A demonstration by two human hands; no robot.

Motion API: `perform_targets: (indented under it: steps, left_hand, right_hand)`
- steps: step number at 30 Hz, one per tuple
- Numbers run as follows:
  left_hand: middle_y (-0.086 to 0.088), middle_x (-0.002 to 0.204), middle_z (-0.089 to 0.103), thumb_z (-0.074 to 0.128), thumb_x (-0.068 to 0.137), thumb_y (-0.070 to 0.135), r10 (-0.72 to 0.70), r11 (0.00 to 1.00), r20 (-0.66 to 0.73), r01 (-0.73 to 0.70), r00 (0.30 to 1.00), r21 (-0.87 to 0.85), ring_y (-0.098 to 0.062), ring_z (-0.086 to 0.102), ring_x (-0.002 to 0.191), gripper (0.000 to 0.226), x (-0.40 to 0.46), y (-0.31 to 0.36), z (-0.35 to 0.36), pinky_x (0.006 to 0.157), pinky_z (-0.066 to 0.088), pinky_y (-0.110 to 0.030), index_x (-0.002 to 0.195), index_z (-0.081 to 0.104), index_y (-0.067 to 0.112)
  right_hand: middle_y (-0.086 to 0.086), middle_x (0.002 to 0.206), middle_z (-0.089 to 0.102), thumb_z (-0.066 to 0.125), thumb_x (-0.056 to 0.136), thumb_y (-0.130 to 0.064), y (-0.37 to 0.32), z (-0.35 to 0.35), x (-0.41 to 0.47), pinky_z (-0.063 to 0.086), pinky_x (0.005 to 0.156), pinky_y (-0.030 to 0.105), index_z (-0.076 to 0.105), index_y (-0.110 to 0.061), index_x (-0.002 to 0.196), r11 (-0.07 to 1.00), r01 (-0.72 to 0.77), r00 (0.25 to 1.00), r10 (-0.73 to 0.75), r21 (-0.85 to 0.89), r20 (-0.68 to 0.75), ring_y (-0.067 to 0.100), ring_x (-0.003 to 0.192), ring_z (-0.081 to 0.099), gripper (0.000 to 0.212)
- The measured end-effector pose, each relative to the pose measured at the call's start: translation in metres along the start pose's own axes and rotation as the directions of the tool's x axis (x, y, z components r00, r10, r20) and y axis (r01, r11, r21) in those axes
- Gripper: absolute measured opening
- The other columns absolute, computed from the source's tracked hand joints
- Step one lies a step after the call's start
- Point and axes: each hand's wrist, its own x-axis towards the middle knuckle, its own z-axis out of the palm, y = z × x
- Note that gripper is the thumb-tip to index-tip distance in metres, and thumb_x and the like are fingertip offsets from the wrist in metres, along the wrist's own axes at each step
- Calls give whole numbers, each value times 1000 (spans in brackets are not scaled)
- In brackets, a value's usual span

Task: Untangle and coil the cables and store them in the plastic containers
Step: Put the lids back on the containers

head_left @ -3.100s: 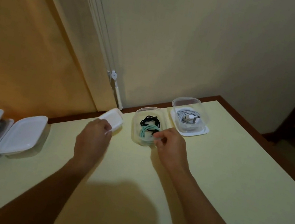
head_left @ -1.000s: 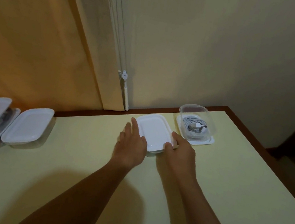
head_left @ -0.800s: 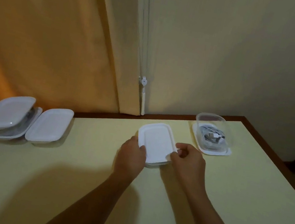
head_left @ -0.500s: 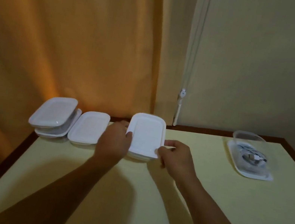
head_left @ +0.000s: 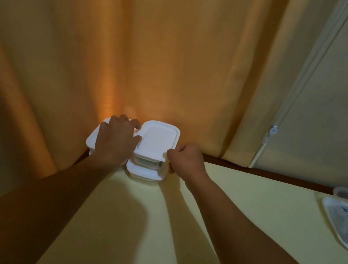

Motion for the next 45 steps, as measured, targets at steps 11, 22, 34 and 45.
perform_targets:
  steps: [11, 22, 34, 45]
  left_hand:
    - [-6, 134, 57, 47, 101, 38, 6, 998, 52, -3, 999, -70, -26, 50, 123, 35, -10, -10, 9, 107, 35, -46, 132, 57, 24]
    - [-2, 104, 65, 51, 92, 16, 345, 823, 60, -271, 937, -500, -21, 61, 94, 22, -44, 159, -14, 82, 52, -38, 99, 71, 22]
    - [5, 125, 60, 50, 99, 25, 642, 673, 158, -453, 750, -585, -16, 53, 116, 27, -125, 373, 28, 97, 45, -37, 124, 63, 25]
    - [-1, 133, 51, 51, 99, 29, 740, 662, 158, -665, 654, -346, -22, 49, 117, 39, -177, 445, 77, 91, 43, -35, 136, 46, 20]
  right_hand:
    - [25, 71, 64, 63, 84, -21, 10, 5, -10, 48, 64, 38, 65, 9, 88, 998, 16, 999, -18, -58, -28, 27, 61, 56, 30]
    - [3, 116, 67, 67, 93, -21, 109, -191, -72, 52, 89, 36, 66, -18, 121, 975, -66, 900, -34, -213, -435, 21, 103, 64, 28]
    - [4, 127, 57, 60, 96, -19, 205, -343, -114, 54, 80, 39, 67, -18, 122, 726, -254, 849, -149, -639, -506, 24, 108, 49, 27]
    - [3, 116, 63, 64, 94, -19, 224, -380, -127, 52, 82, 35, 70, -19, 114, 786, -151, 917, -116, -600, -382, 24, 101, 60, 21]
